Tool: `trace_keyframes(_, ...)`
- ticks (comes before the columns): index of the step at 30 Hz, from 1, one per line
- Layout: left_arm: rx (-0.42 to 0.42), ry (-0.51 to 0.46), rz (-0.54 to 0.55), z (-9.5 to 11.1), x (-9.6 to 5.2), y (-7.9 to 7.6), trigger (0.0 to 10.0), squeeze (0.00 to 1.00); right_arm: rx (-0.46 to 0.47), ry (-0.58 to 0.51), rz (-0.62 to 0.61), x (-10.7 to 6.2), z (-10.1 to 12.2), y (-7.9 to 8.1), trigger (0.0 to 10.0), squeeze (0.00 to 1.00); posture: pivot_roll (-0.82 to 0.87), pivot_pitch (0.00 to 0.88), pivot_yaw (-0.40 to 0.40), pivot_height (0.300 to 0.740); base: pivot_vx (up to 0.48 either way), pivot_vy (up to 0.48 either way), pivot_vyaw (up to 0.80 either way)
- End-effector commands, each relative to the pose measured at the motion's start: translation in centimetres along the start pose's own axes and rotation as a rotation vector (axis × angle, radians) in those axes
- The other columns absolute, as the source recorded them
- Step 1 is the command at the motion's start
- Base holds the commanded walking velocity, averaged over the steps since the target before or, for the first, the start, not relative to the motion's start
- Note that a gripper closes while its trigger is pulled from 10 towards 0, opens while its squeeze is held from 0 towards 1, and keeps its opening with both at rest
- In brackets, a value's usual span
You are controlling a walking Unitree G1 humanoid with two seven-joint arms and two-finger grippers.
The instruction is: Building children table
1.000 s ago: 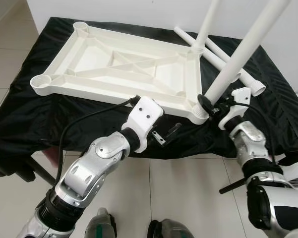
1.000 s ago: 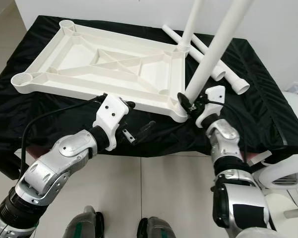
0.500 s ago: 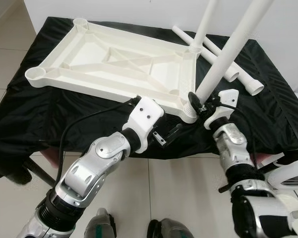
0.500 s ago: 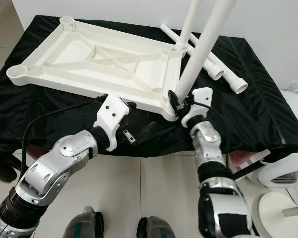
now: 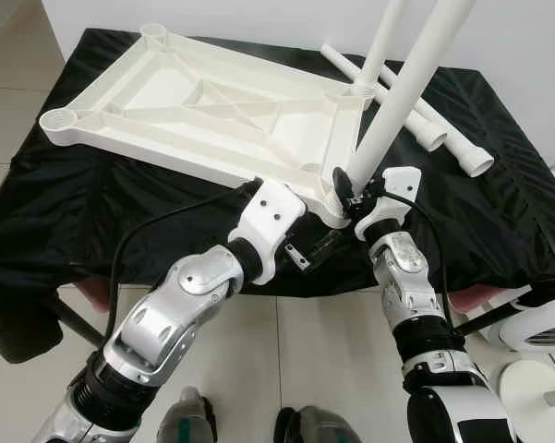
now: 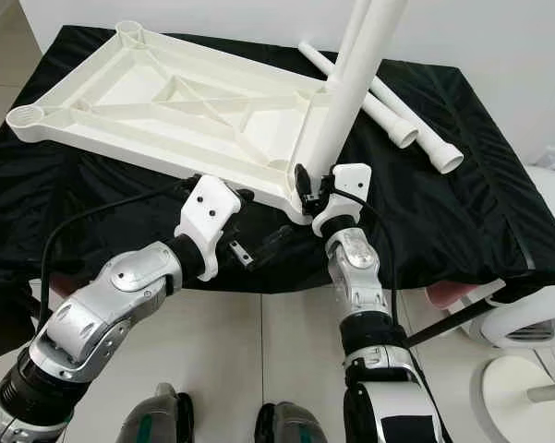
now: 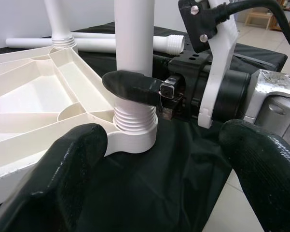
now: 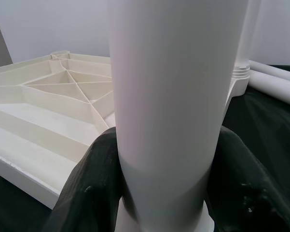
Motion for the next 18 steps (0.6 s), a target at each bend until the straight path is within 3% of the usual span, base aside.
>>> trace_keyframes(1, 0.005, 0.018, -0.094, -0.2, 0.0, -1.0, 10.0, 0.0, 0.032, 0.016, -0.072, -0.3, -0.2, -1.1, 10.0, 0.0, 0.09, 0.07, -0.072, 0.74, 0.0, 0.0, 0.0)
trace_keyframes(8, 0.006, 0.017, -0.101, -0.1, 0.0, -1.1, 10.0, 0.0, 0.016, 0.046, -0.218, -0.6, -0.2, -2.3, 10.0, 0.0, 0.09, 0.065, -0.07, 0.74, 0.0, 0.0, 0.0)
trace_keyframes(18, 0.004, 0.019, -0.101, -0.1, 0.0, -1.2, 10.0, 0.0, -0.007, 0.047, -0.315, -1.4, 0.1, -2.2, 10.0, 0.0, 0.09, 0.071, -0.07, 0.74, 0.0, 0.0, 0.0)
Point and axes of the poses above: a point about 5 cm out from each wrist's last joint towards the gripper, its own x axis pointing out of the wrist towards the gripper, its own z axis along the axis of the wrist's last joint, y = z × x, the point moved 3 cm from there along x, pointing out of the wrist towards the gripper, and after that the axes turned 9 degrees about -x, right-handed, at the moved point
